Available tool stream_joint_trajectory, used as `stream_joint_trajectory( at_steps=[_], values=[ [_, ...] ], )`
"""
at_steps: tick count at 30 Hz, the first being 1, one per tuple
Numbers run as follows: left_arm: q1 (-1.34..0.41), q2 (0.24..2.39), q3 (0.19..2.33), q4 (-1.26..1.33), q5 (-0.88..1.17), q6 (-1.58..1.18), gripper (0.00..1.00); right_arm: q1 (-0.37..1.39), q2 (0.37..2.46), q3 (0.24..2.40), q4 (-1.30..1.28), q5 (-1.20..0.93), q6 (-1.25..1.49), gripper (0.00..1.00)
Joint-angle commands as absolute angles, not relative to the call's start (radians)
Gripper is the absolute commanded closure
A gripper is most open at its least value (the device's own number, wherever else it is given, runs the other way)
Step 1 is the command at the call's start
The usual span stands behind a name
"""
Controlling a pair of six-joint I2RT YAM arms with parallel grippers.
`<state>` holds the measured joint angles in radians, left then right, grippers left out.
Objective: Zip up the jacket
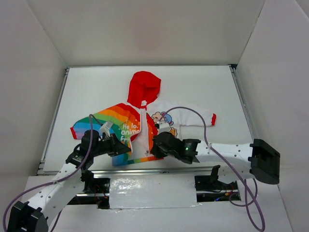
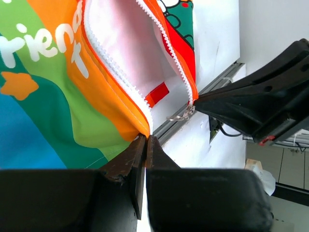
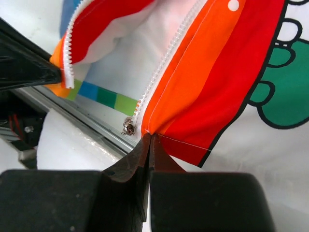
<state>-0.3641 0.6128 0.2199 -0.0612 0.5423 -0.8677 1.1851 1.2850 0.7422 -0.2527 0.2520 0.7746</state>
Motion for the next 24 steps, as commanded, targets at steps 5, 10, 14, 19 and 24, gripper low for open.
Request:
stream_joint_trajectory(
  at_steps=[5,10,14,19,24],
  values=[
    [-0.361,0.58,0.164,0.211,0.624,-0.934,1.0,1.086,1.119,0.508,0.259,0.063,0.64,1.0],
    [-0.364,0.569,0.13,0.418,0.653,-1.005,1.0,1.081,1.06,0.451,0.392,-0.046,0.509,1.0],
    [-0.365,0.603,0.106,0.567,0.669,-1.034,1.0,1.08,1.009,0.289,0.706,-0.175,0.379,1.0],
    [-0.368,0.649,0.135,0.519,0.646,-0.993,1.0,1.083,0.956,0.253,0.757,-0.134,0.248,1.0],
    [-0.37,0.661,0.15,0.459,0.604,-0.963,1.0,1.095,1.048,0.347,0.666,0.105,0.12,1.0]
  ],
)
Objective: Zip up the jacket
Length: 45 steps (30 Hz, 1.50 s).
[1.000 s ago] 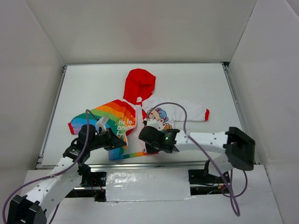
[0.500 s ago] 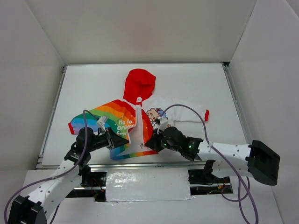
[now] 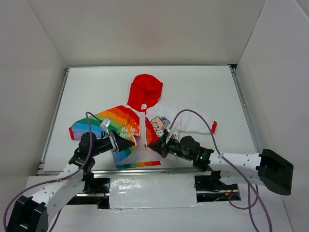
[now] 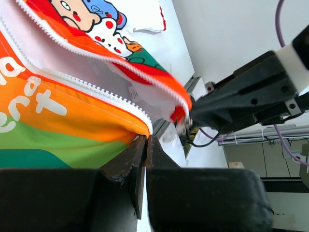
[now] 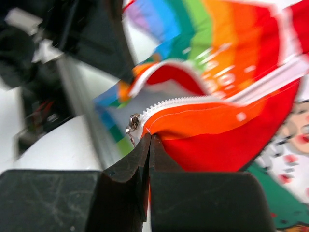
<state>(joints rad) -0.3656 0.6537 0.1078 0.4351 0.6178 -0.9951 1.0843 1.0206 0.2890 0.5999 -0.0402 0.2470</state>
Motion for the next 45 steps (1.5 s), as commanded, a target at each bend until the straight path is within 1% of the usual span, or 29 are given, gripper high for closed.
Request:
stream_joint_trajectory(
  at_steps=[1,4,5,9,11,14,18,21,27,30,36,39,45],
  values=[
    [-0.37,0.664,0.153,0.454,0.603,-0.962,1.0,1.095,1.064,0.354,0.699,0.188,0.108,1.0],
    [-0.373,0.658,0.158,0.431,0.581,-0.953,1.0,1.097,1.078,0.387,0.741,0.265,0.049,1.0],
    [-0.374,0.655,0.16,0.414,0.578,-0.948,1.0,1.097,1.081,0.387,0.802,0.256,0.028,1.0],
    [-0.374,0.64,0.176,0.359,0.568,-0.924,1.0,1.097,1.066,0.39,0.912,0.233,-0.038,1.0],
    [-0.374,0.626,0.186,0.338,0.563,-0.92,1.0,1.091,1.052,0.367,1.003,0.201,-0.028,1.0],
    [-0.374,0.589,0.193,0.325,0.555,-0.917,1.0,1.085,1.048,0.341,1.041,0.158,0.029,1.0],
    [-0.374,0.564,0.218,0.327,0.551,-0.917,1.0,1.083,1.042,0.322,1.002,0.046,0.132,1.0],
    [-0.374,0.577,0.229,0.363,0.571,-0.926,1.0,1.086,1.029,0.293,0.962,0.015,0.214,1.0],
    [-0.376,0.571,0.198,0.549,0.603,-0.988,1.0,1.086,0.983,0.206,0.98,0.006,0.322,1.0],
    [-0.376,0.575,0.17,0.65,0.617,-1.018,1.0,1.091,0.986,0.224,0.916,-0.032,0.357,1.0],
    [-0.379,0.572,0.132,0.781,0.626,-1.051,1.0,1.094,1.025,0.245,0.908,-0.002,0.434,1.0],
    [-0.38,0.563,0.127,0.776,0.62,-1.051,1.0,1.094,1.045,0.267,0.89,0.046,0.465,1.0],
    [-0.39,0.555,0.104,0.781,0.6,-1.083,1.0,1.097,1.095,0.288,0.934,0.069,0.517,1.0]
  ],
)
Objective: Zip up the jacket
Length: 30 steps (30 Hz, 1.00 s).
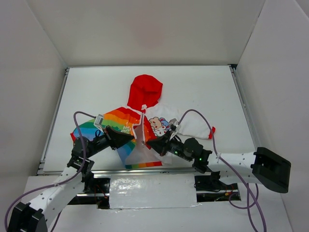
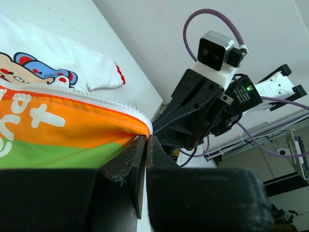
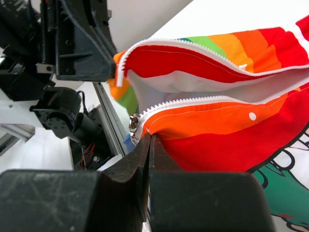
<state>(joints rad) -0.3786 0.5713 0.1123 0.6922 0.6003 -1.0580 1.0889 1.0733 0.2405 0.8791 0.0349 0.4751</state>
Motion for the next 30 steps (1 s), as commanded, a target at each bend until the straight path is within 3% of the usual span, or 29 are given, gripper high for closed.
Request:
stream_joint_trajectory(
  at_steps=[1,14,30],
  values=[
    [-0.391,0.548,0.098,0.779,0.586,-1.095,1.0,1.098,1.103,0.302,0.933,0.071,0.522,1.0],
    [-0.419,0.469,0.077,0.677,0.483,-1.104,1.0,1.114,1.167,0.374,0.93,0.071,0.525,1.0],
    [-0.422,0.495,0.068,0.707,0.506,-1.095,1.0,1.117,1.209,0.406,0.942,0.031,0.525,1.0]
  ],
)
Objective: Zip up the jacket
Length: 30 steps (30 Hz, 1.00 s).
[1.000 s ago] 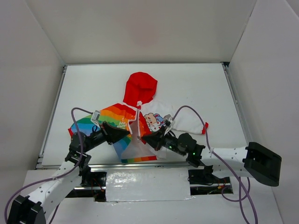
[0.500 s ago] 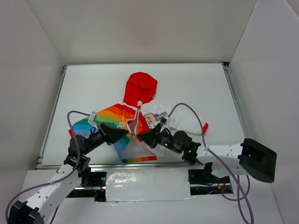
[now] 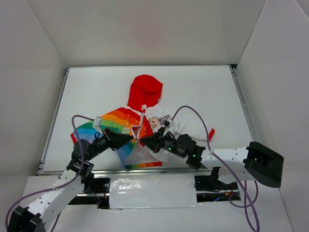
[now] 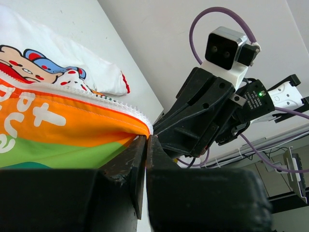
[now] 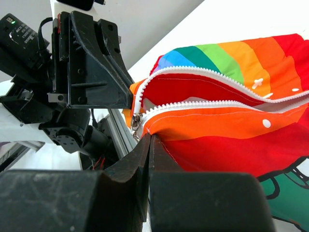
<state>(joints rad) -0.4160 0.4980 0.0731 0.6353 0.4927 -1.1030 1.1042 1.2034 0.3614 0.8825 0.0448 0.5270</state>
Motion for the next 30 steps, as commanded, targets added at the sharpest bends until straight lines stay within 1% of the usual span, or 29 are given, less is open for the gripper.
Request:
stream_joint_trajectory(
  at_steps=[1,11,18,30],
  values=[
    [-0.422,0.497,0.069,0.707,0.508,-1.094,1.0,1.117,1.209,0.41,0.94,0.031,0.523,1.0],
    [-0.422,0.488,0.066,0.701,0.509,-1.094,1.0,1.115,1.216,0.428,0.92,0.046,0.512,1.0],
    [-0.423,0.514,0.074,0.715,0.56,-1.059,1.0,1.117,1.216,0.433,0.907,0.051,0.512,1.0],
    [-0.423,0.535,0.138,0.505,0.638,-0.881,1.0,1.117,1.164,0.471,0.766,0.02,0.448,1.0]
  ],
)
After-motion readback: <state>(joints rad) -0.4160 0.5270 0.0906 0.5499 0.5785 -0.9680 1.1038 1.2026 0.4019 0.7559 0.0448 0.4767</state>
